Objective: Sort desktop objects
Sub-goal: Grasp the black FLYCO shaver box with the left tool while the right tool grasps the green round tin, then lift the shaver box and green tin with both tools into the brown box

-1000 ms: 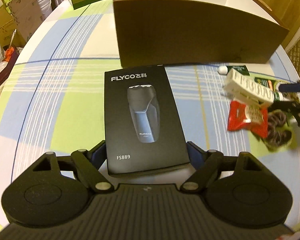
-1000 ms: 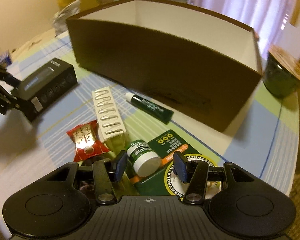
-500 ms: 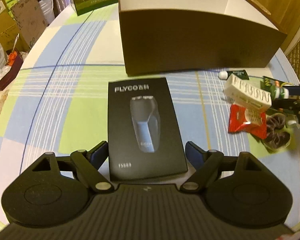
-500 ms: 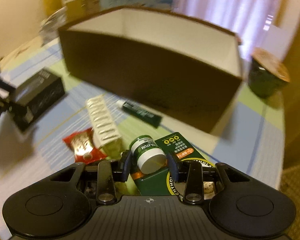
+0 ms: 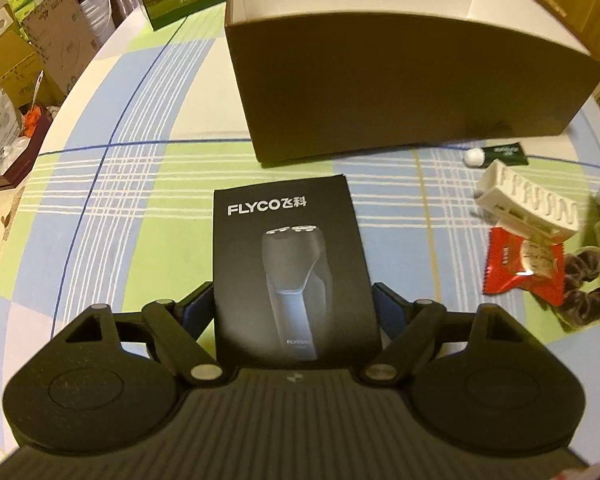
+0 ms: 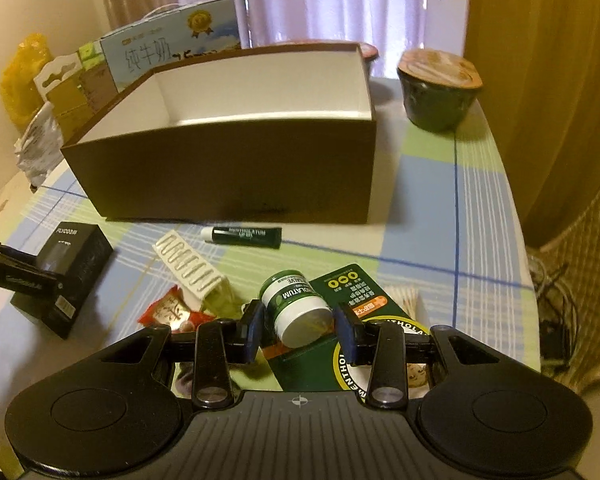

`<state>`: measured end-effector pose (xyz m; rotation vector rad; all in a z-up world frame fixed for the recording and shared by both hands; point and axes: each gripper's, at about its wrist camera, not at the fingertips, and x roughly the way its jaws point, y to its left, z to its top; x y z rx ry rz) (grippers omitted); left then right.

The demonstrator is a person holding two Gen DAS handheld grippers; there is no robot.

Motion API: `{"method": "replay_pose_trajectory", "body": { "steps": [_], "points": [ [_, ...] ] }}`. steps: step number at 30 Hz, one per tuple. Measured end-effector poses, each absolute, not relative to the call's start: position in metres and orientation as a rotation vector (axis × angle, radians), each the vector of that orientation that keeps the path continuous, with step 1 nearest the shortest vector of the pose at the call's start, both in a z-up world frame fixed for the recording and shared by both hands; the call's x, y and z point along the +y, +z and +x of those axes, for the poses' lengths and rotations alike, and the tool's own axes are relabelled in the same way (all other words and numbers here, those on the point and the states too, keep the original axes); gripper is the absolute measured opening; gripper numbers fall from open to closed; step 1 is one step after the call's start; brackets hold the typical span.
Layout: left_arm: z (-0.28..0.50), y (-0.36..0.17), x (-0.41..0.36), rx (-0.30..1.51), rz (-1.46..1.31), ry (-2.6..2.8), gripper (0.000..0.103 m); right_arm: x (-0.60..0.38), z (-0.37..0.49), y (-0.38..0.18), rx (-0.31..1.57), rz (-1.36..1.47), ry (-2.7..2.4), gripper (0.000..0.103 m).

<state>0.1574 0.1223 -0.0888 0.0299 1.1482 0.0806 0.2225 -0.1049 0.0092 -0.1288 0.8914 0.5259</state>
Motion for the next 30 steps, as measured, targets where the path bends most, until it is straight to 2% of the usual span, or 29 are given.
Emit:
{"method": "replay_pose_trajectory", "body": {
  "steps": [17,30],
  "points": [
    [0.137,-0.083,0.123,1.158,-0.008,0.075,0.077,-0.093,0.214,0.014,0.902,-0.079,0.583,0.036],
    [0.115,-0.031,0.128,1.062,-0.08,0.028,0.077,-0.088,0.22,0.032,0.88,-0.028,0.628,0.036]
  ]
}}
